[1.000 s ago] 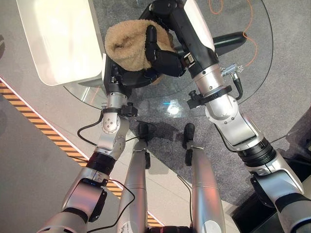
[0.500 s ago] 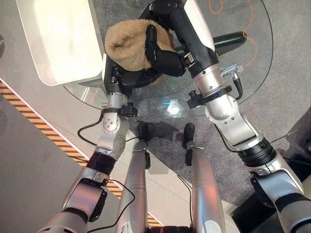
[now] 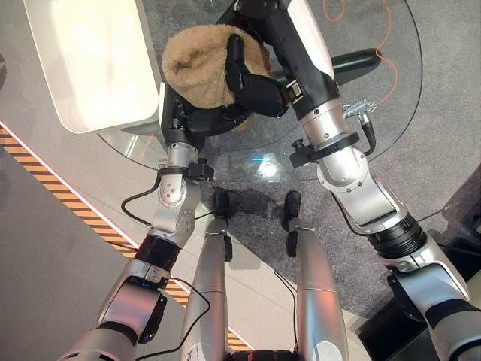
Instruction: Wipe the table with a cloth and put it in the basket.
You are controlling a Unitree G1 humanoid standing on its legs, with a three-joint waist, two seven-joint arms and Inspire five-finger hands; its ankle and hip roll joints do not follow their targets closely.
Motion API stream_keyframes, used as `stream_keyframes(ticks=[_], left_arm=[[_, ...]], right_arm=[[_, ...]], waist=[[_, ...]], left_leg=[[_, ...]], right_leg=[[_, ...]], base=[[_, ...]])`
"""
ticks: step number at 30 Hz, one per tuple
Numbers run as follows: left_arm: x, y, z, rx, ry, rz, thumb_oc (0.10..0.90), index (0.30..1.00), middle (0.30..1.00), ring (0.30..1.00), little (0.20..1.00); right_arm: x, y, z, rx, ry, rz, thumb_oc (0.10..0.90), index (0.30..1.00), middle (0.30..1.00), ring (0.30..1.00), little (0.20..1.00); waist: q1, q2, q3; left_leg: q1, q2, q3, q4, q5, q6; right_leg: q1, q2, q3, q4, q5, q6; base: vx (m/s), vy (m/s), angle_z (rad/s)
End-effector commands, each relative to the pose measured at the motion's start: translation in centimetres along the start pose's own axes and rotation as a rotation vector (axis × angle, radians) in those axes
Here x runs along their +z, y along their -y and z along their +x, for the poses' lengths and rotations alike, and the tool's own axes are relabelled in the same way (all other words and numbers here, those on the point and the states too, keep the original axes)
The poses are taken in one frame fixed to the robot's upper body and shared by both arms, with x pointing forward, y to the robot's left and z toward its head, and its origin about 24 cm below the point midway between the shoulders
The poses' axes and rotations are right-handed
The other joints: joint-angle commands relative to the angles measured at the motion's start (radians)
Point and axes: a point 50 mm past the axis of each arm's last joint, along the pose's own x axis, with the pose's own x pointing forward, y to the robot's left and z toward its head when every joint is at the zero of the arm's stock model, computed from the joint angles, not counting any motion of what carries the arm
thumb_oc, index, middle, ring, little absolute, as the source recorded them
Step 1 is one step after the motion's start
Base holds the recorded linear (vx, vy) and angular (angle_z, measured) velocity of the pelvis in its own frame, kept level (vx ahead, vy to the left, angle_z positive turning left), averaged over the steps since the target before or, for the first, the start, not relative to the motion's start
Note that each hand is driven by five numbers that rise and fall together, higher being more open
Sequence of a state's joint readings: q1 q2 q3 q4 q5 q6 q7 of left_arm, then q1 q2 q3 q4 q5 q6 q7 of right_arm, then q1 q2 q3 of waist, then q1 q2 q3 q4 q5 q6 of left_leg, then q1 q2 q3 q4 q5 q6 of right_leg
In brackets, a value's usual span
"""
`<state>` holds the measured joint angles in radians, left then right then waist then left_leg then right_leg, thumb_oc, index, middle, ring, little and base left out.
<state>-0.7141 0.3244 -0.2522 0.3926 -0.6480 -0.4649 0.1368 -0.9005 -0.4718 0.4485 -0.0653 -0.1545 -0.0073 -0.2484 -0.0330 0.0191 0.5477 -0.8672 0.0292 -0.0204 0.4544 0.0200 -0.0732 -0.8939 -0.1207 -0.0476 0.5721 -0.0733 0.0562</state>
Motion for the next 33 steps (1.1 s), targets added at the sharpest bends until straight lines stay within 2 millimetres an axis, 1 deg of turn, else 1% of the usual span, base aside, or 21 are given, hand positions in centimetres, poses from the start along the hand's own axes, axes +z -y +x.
stream_keyframes(ticks=[1,17,22,28,33], left_arm=[[4.6,2.5,1.8,-0.134,0.273,-0.034,0.100,0.300,0.300,0.300,0.200],[4.9,1.6,1.7,-0.091,0.292,-0.063,0.100,0.300,0.300,0.300,0.200],[5.2,1.0,1.6,-0.069,0.305,-0.080,0.100,0.300,0.300,0.300,0.200],[5.8,-0.1,1.6,-0.040,0.341,-0.190,0.100,0.300,0.300,0.300,0.200],[6.3,-0.5,1.5,-0.034,0.370,-0.235,0.100,0.300,0.300,0.300,0.200]], right_arm=[[8.6,4.9,1.9,-0.297,0.435,0.117,0.800,0.900,0.900,0.900,0.900],[8.0,5.9,1.5,-0.391,0.427,0.150,0.800,0.900,0.900,0.900,0.900],[7.8,6.3,1.3,-0.419,0.426,0.156,0.800,0.900,0.900,0.900,0.900],[7.4,6.7,1.2,-0.445,0.409,0.158,0.800,0.900,0.900,0.900,0.900],[6.8,6.9,1.0,-0.464,0.387,0.163,0.800,0.900,0.900,0.900,0.900]], waist=[[0.017,-0.005,-0.028],[0.013,-0.002,-0.028],[0.012,-0.002,-0.028],[0.011,-0.002,-0.028],[0.010,-0.001,-0.028]], left_leg=[[0.066,-0.074,0.040,-0.023,-0.063,0.062],[0.066,-0.071,0.043,-0.020,-0.066,0.062],[0.065,-0.070,0.043,-0.018,-0.068,0.062],[0.066,-0.069,0.044,-0.019,-0.069,0.063],[0.066,-0.070,0.043,-0.019,-0.070,0.063]], right_leg=[[0.050,0.117,-0.054,-0.011,-0.041,-0.027],[0.049,0.117,-0.052,-0.008,-0.045,-0.030],[0.048,0.118,-0.050,-0.005,-0.046,-0.029],[0.047,0.118,-0.050,-0.004,-0.046,-0.029],[0.049,0.119,-0.049,-0.006,-0.046,-0.031]], base=[[0.00,0.000,0.00],[0.00,0.000,0.00],[0.00,0.000,0.00],[0.00,0.000,0.00],[0.00,0.000,0.00]])
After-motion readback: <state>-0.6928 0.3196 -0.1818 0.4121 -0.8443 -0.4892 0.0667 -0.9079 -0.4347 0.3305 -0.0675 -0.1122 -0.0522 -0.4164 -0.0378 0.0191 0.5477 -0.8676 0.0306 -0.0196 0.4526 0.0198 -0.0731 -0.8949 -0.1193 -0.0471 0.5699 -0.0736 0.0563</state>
